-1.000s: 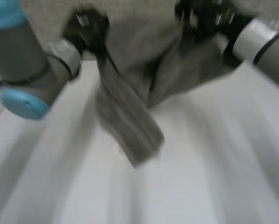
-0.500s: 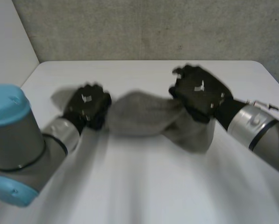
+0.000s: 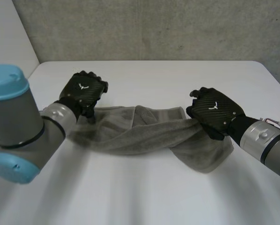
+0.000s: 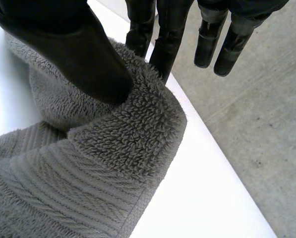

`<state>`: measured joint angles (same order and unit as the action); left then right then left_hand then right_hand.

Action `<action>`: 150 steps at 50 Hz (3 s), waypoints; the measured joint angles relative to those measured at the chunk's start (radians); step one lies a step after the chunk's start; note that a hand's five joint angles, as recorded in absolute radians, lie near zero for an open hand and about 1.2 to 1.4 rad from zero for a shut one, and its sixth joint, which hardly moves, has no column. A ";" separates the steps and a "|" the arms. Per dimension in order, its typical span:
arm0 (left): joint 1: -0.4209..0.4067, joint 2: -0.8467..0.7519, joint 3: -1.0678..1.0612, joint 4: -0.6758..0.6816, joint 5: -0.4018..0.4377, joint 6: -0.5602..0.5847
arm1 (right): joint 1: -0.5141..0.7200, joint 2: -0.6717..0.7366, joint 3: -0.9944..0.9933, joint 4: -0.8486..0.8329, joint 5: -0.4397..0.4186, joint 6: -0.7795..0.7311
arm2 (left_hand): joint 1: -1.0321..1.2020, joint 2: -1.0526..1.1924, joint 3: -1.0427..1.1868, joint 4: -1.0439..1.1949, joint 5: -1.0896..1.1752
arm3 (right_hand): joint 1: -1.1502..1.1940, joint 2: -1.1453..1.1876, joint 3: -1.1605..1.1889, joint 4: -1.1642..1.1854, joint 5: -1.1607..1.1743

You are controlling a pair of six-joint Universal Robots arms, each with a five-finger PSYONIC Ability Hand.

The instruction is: Fold the towel.

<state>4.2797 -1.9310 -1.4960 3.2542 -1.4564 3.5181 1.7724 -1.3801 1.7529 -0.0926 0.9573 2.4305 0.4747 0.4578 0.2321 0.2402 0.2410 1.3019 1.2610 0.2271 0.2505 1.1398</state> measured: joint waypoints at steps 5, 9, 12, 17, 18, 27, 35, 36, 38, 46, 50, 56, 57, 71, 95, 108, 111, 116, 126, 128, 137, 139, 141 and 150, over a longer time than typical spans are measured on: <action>-0.001 -0.128 0.128 -0.077 0.040 0.001 | -0.006 0.006 0.019 -0.001 -0.006 0.000 | 0.000 0.000 0.000 0.000 0.000 | 0.000 0.000 0.000 0.000 0.000; -0.002 -0.238 0.236 -0.153 0.119 0.003 | -0.003 0.010 0.031 -0.001 -0.008 -0.001 | 0.000 0.000 0.000 0.000 0.000 | 0.000 0.000 0.000 0.000 0.000; -0.002 -0.307 0.307 -0.197 0.181 0.005 | 0.001 0.015 0.036 -0.001 -0.008 -0.001 | 0.000 0.000 0.000 0.000 0.000 | 0.000 0.000 0.000 0.000 0.000; -0.002 -0.395 0.399 -0.235 0.241 0.013 | 0.005 0.023 0.040 -0.001 -0.007 -0.001 | 0.000 0.000 0.000 0.000 0.000 | 0.000 0.000 0.000 0.000 0.000; -0.002 -0.410 0.414 -0.242 0.248 0.019 | 0.005 0.025 0.040 -0.001 -0.006 -0.001 | 0.000 0.000 0.000 0.000 0.000 | 0.000 0.000 0.000 0.000 0.000; -0.002 -0.462 0.437 -0.319 0.255 0.160 | 0.004 0.040 0.037 -0.001 -0.005 -0.001 | 0.014 0.019 0.000 0.000 0.044 | 0.000 0.000 0.000 0.000 0.000; -0.001 -0.436 0.402 -0.363 0.244 0.252 | 0.003 0.057 0.028 -0.001 0.002 -0.001 | 0.537 0.550 0.000 0.000 0.585 | 0.000 0.000 0.000 0.000 0.000; 0.000 -0.423 0.393 -0.364 0.242 0.254 | 0.002 0.059 0.027 -0.001 0.004 -0.001 | 0.644 0.666 0.000 0.000 0.704 | 0.000 0.000 0.000 0.000 0.000; 0.001 -0.392 0.374 -0.363 0.238 0.255 | -0.001 0.061 0.025 -0.001 0.006 -0.001 | 0.816 0.864 0.000 0.000 0.898 | 0.000 0.000 0.000 0.000 0.000; 0.030 -0.256 0.296 -0.356 0.198 0.245 | -0.015 0.056 0.014 -0.002 0.015 0.001 | 0.817 0.870 0.000 0.000 0.916 | 0.000 0.000 0.000 0.000 0.000; 0.058 -0.166 0.229 -0.343 0.171 0.228 | -0.032 0.051 0.006 -0.004 0.024 0.010 | 0.817 0.870 0.000 0.000 0.916 | 0.000 0.000 0.000 0.000 0.000; 0.094 -0.079 0.123 -0.304 0.152 0.156 | -0.039 0.048 -0.005 -0.001 0.047 0.017 | 0.844 0.870 0.000 0.000 0.925 | 0.000 0.000 0.000 0.000 0.000; 0.096 -0.072 0.110 -0.301 0.151 0.148 | -0.039 0.048 -0.005 0.000 0.048 0.016 | 0.845 0.870 0.000 0.000 0.925 | 0.000 0.000 0.000 0.000 0.000; 0.104 0.114 -0.260 -0.247 0.152 0.089 | -0.034 0.048 0.009 0.008 0.040 0.007 | 0.851 0.870 0.000 0.000 0.929 | 0.001 0.006 0.000 0.000 0.004; 0.047 -0.097 0.189 -0.209 0.099 0.090 | -0.027 0.051 0.018 0.008 0.038 0.004 | 0.043 0.053 0.000 0.000 0.062 | 0.000 0.006 0.000 0.000 0.006; 0.047 -0.299 0.312 -0.263 0.123 0.236 | -0.028 0.058 0.021 0.008 0.036 0.003 | 0.038 0.047 0.000 0.000 0.048 | 0.000 0.006 0.000 0.000 0.006; 0.048 -0.313 0.309 -0.274 0.140 0.261 | -0.028 0.060 0.020 0.007 0.036 0.003 | 0.038 0.046 0.000 0.000 0.048 | 0.000 0.006 0.000 0.000 0.006; 0.048 -0.330 0.296 -0.322 0.179 0.292 | -0.029 0.066 0.019 0.007 0.035 0.002 | 0.038 0.045 0.000 0.000 0.048 | 0.000 0.006 0.000 0.000 0.006; 0.055 -0.326 0.263 -0.386 0.196 0.358 | -0.030 0.073 0.017 0.007 0.035 0.002 | 0.038 0.045 0.000 0.000 0.052 | 0.000 0.006 0.000 0.000 0.006; 0.057 -0.322 0.244 -0.392 0.195 0.372 | -0.030 0.074 0.017 0.007 0.036 0.002 | 0.038 0.047 0.000 0.000 0.071 | 0.000 0.006 0.000 0.000 0.006; 0.064 -0.263 0.159 -0.396 0.181 0.422 | -0.031 0.074 0.016 0.008 0.037 0.001 | 0.758 0.792 0.000 0.000 0.833 | 0.000 0.006 0.000 0.000 0.006; 0.065 -0.245 0.152 -0.394 0.179 0.422 | -0.031 0.073 0.016 0.008 0.037 0.001 | 0.793 0.836 0.000 0.000 0.886 | 0.000 0.006 0.000 0.000 0.006; 0.066 -0.226 0.146 -0.393 0.177 0.421 | -0.030 0.073 0.017 0.008 0.038 0.001 | 0.794 0.837 0.000 0.000 0.888 | 0.000 0.006 0.000 0.000 0.006; 0.066 -0.188 0.157 -0.380 0.154 0.407 | -0.028 0.071 0.006 0.008 0.039 0.003 | 0.794 0.837 0.000 0.000 0.891 | 0.000 0.006 0.000 0.000 0.006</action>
<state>4.3453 -2.1193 -1.3394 2.8743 -1.3026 3.9251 1.7442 -1.3087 1.7588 -0.0842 0.9960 2.4338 1.2682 1.2949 0.2321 0.2401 1.1321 1.3022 1.2673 0.2271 0.2505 1.1460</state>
